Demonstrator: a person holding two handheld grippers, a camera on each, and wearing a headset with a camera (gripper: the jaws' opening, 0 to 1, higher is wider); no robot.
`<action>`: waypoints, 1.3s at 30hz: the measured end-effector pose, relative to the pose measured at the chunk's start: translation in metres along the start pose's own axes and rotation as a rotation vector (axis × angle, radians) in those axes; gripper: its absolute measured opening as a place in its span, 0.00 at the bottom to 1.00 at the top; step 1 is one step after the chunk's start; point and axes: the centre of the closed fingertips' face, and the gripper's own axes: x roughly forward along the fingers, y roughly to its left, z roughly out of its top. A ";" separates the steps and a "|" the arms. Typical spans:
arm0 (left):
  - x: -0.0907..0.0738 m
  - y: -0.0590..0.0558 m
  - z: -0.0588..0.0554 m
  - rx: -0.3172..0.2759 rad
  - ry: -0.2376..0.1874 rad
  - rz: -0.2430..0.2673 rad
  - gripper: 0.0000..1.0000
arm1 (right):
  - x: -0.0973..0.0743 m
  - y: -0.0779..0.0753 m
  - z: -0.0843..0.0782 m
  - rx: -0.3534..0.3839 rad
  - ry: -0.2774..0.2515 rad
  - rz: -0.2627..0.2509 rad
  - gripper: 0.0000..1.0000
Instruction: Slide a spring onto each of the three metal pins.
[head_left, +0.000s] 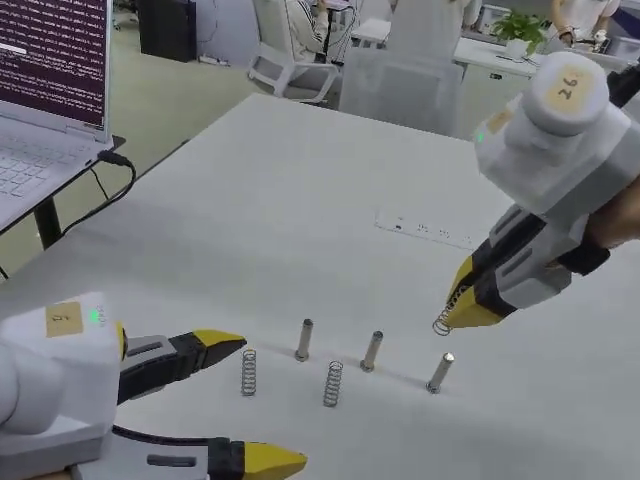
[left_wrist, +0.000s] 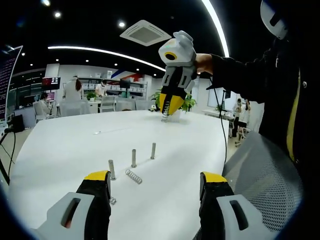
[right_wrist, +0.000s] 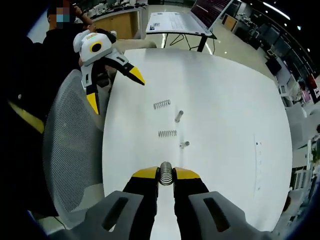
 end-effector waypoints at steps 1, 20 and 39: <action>0.000 0.001 -0.001 0.000 0.002 0.003 0.69 | 0.000 -0.003 -0.002 0.007 0.004 -0.005 0.08; -0.011 0.020 -0.009 -0.001 0.023 0.077 0.71 | 0.037 -0.035 -0.037 0.078 0.066 0.012 0.08; -0.012 0.019 -0.011 0.005 0.037 0.079 0.70 | 0.071 -0.044 -0.060 0.126 0.097 0.026 0.08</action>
